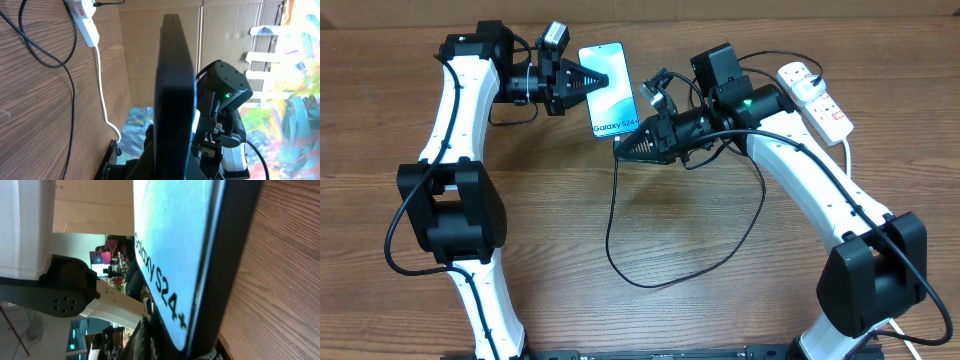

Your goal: Plug charger to phone and switch on socket

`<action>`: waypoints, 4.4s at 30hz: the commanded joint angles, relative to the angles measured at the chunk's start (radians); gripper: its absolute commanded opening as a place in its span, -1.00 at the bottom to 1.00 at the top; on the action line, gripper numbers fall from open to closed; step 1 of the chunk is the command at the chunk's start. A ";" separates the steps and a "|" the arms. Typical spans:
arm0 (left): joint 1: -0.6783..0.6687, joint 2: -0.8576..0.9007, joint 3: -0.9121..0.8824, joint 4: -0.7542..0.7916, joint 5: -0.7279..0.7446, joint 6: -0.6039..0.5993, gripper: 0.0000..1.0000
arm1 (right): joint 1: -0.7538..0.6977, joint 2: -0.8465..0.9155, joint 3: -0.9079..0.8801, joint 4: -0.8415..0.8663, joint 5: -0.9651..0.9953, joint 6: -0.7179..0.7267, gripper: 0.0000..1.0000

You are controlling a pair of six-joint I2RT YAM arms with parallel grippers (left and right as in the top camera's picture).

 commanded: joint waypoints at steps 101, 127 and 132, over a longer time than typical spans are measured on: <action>-0.008 -0.029 0.016 0.050 -0.883 -0.164 -0.92 | 0.105 0.225 -0.143 -0.020 1.313 0.581 -0.24; -0.008 -0.029 0.016 0.054 -0.879 -0.165 -0.92 | 0.053 0.274 -0.071 -0.114 1.109 0.673 -0.61; -0.008 -0.029 0.016 0.053 -0.879 -0.165 -0.92 | 0.053 0.276 -0.087 -0.091 1.135 0.695 -0.63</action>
